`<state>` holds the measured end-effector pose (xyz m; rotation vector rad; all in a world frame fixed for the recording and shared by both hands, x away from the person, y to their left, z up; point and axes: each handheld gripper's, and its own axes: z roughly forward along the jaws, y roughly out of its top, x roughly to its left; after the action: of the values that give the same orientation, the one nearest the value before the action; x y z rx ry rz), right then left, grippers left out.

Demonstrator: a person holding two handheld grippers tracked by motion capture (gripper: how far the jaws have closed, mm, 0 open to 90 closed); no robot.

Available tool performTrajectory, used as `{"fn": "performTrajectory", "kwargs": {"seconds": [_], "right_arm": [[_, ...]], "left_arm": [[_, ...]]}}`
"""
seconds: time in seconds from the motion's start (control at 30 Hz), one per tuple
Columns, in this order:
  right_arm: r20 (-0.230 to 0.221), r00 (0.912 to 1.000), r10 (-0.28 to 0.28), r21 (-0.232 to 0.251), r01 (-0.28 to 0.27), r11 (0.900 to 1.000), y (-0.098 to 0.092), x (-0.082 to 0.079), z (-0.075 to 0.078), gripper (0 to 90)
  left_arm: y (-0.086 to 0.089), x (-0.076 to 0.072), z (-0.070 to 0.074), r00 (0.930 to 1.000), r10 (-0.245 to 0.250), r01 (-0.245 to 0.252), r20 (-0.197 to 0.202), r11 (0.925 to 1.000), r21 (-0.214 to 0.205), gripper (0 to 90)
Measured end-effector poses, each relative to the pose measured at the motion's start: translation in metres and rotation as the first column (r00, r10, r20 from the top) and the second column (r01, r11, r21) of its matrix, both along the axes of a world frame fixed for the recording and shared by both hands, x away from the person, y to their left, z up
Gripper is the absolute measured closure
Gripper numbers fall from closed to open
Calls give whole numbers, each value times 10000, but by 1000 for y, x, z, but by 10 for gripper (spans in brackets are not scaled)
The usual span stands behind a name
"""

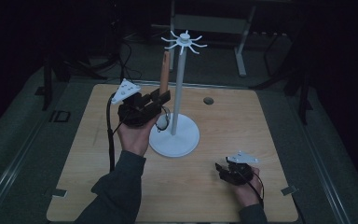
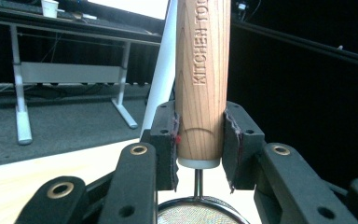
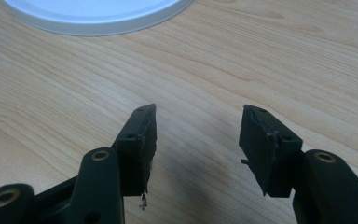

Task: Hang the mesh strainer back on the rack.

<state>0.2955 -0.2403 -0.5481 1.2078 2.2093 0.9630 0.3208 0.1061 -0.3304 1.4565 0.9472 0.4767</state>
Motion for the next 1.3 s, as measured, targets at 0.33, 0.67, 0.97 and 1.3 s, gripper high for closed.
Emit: {"fn": "performTrajectory", "kwargs": {"seconds": [0.33,0.67,0.97,1.3], "right_arm": [[8,10000,15,-6,-15,10000,0,0,0,460],[-12,10000,32,-15,-32,10000,1,0,-1,460],[28,10000,-5,12,5,10000,-1,0,0,460],[36,10000,2,-17,-2,10000,-1,0,0,460]], "left_arm": [[1,0,7,9997,227,-225,114,9996,-139,692],[1,6,12,9994,344,-343,93,9994,-104,692],[0,11,13,9992,400,-400,-43,9992,-33,692],[-2,16,14,9991,393,-392,-146,9992,66,692]]}}
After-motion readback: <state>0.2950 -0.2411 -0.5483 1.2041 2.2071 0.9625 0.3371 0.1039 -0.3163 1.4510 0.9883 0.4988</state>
